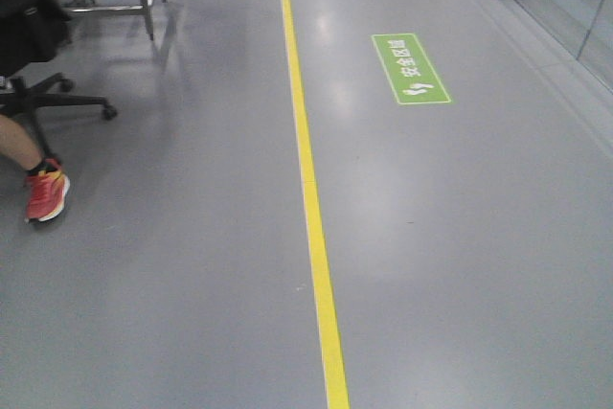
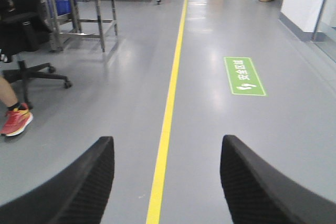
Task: Move and align brake pads A on conveyor
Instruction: 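Drive along the yellow floor line with empty grippers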
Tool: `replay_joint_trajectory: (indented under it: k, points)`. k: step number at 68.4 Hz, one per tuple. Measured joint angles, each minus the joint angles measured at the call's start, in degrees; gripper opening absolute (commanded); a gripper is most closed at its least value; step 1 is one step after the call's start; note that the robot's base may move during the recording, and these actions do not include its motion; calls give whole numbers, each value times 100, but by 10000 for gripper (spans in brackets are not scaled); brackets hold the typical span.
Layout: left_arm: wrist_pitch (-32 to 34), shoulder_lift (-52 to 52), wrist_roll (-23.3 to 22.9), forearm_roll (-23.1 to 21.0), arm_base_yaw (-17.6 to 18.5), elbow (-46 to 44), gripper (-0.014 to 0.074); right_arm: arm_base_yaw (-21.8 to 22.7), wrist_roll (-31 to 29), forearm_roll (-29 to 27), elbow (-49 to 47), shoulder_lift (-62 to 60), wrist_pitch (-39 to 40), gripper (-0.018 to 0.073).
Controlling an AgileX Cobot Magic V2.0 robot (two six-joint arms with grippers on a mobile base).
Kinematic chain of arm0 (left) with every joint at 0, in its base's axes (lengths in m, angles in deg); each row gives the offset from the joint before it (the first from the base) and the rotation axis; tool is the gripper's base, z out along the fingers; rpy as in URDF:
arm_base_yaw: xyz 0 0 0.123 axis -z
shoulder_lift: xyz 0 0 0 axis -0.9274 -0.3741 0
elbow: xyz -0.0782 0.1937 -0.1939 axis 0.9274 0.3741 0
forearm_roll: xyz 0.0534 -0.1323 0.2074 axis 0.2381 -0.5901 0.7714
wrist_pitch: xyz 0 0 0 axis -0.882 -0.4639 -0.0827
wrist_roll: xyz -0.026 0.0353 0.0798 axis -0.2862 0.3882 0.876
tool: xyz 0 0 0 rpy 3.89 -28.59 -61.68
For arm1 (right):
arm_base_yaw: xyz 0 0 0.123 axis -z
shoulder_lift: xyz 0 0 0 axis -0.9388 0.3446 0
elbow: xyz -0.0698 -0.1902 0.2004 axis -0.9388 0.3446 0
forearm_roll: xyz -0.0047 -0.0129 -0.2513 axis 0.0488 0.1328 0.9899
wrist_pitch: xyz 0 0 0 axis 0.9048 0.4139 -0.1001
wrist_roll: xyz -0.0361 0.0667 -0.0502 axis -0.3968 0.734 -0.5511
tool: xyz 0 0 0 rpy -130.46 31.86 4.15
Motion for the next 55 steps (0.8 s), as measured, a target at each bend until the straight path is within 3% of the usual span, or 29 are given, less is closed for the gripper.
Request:
replay_joint_trajectory:
  k: [55]
  points:
    - [0,0,0,0,0,0,429,0,0,0,0,0,-125,423]
